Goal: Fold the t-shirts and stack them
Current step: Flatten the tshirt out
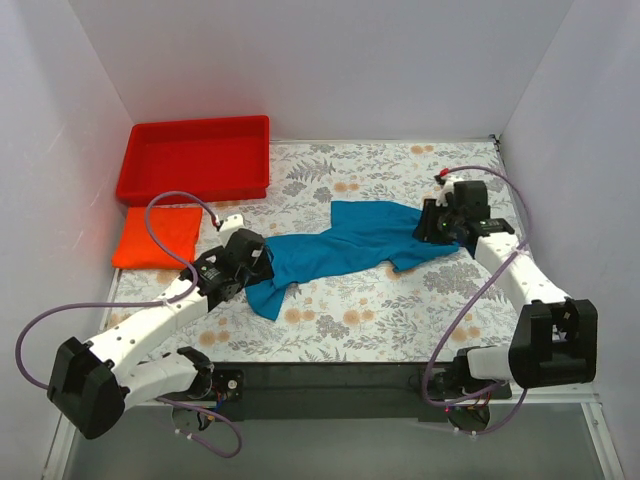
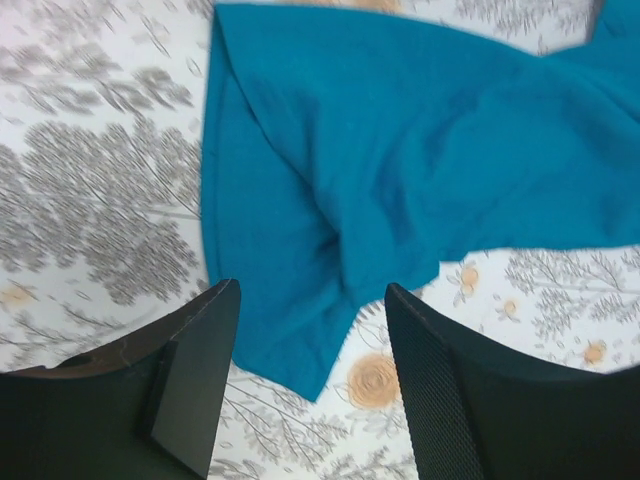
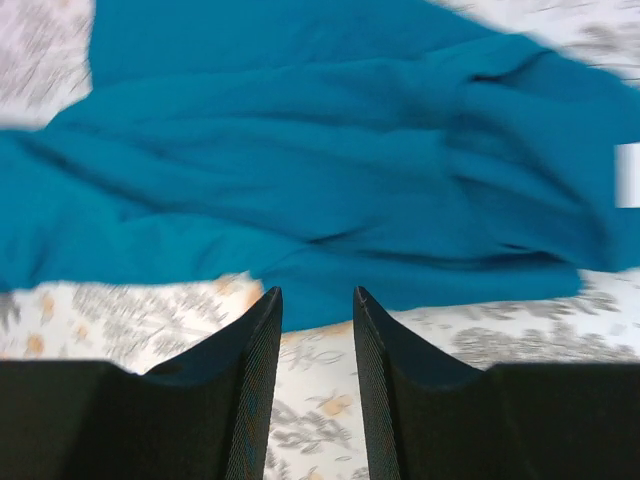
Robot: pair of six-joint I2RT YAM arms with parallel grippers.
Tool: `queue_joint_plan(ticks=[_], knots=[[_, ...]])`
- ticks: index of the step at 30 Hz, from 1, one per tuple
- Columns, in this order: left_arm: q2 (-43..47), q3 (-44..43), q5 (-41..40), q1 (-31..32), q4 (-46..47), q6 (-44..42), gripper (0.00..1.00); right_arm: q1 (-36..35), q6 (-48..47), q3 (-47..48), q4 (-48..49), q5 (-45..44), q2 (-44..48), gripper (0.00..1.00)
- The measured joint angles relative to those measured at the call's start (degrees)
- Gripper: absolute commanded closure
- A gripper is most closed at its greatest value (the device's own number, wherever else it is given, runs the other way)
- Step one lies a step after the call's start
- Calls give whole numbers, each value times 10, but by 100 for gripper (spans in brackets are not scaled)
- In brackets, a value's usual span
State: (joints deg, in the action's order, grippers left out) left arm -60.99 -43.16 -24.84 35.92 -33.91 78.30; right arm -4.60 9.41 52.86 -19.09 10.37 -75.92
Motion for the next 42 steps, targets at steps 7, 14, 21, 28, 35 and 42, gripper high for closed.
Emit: queue_joint_plan(ticks=[7, 14, 21, 28, 35, 42], knots=[[-16, 43, 49, 18, 12, 90, 46, -114, 9, -59, 27, 27, 7, 60], [-72, 53, 61, 20, 55, 126, 53, -177, 18, -72, 52, 38, -16, 60], [-141, 44, 52, 21, 90, 131, 73, -187, 25, -78, 69, 38, -27, 60], [-188, -33, -29, 31, 34, 104, 96, -188, 25, -94, 77, 37, -27, 60], [-176, -167, -153, 66, -134, 104, 87, -188, 24, -97, 77, 37, -26, 60], [-175, -158, -213, 77, -300, 164, 64, -189, 24, -99, 77, 38, -26, 60]])
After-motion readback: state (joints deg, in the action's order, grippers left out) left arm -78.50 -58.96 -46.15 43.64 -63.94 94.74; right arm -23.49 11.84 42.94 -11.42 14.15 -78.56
